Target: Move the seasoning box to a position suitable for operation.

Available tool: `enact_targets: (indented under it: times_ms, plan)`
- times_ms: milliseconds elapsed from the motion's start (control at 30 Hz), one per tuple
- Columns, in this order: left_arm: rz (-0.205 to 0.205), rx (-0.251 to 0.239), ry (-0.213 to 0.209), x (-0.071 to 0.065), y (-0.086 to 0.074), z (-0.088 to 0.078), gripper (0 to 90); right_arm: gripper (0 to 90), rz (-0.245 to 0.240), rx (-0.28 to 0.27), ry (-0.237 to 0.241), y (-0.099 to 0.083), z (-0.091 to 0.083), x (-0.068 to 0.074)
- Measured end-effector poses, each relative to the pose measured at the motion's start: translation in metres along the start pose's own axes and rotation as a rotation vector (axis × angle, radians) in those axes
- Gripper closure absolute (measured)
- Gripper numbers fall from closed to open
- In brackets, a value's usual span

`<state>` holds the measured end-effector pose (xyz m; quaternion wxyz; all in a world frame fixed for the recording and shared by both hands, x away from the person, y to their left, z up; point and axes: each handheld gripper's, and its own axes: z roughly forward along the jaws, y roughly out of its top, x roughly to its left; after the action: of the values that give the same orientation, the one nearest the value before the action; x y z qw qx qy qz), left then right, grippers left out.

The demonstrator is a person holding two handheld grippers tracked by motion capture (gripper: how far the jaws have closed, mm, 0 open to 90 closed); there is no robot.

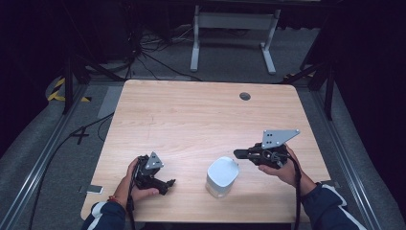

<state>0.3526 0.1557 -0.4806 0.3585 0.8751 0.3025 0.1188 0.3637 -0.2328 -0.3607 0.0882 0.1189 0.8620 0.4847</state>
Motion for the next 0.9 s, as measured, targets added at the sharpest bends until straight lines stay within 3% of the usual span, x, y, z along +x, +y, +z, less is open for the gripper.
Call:
enact_targets:
  times_ms: [267, 533, 833, 900]
  plan:
    - [-0.005, 0.000, 0.001, 0.000, 0.000, 0.000, 4.3, 89.6, -0.034, 0.049, 0.024, 0.000, 0.011, 0.006]
    - [-0.001, -0.001, -0.001, 0.000, 0.000, 0.000, 4.2, 89.9, -0.017, 0.040, 0.027, -0.001, 0.014, 0.004]
    - [-0.026, 0.005, 0.012, -0.004, 0.001, -0.003, 5.8, 90.0, -0.012, 0.034, 0.011, -0.003, 0.013, 0.003]
    - [-0.005, -0.028, -0.029, -0.006, 0.000, -0.006, 27.8, 90.0, -0.003, 0.028, 0.009, -0.003, 0.013, 0.004]
